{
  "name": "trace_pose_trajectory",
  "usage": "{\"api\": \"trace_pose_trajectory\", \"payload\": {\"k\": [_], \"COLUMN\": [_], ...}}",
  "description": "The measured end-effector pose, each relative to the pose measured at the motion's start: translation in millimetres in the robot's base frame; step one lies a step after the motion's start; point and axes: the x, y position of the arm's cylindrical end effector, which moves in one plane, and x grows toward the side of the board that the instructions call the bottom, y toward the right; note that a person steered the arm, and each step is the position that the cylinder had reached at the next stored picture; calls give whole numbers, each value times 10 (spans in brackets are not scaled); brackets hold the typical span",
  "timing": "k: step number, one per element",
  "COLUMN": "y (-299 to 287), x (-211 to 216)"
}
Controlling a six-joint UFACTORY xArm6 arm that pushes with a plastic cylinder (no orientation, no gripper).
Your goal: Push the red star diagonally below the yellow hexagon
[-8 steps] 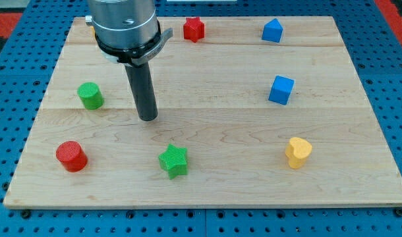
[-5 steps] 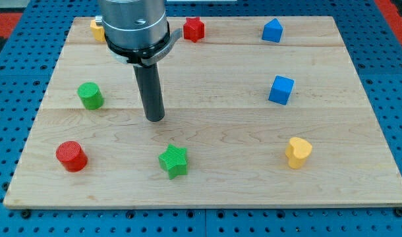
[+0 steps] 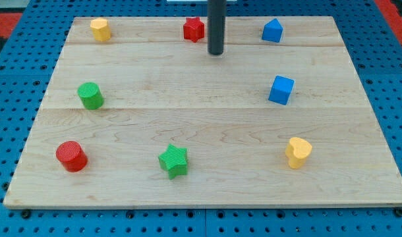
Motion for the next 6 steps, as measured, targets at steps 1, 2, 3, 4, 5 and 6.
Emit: {"api": "trace_pose_trajectory", "payload": {"k": [1, 2, 3, 4, 5, 6], "y": [30, -609, -1236, -1129, -1533, -1820], "x": [-374, -399, -337, -572, -719, -653]}}
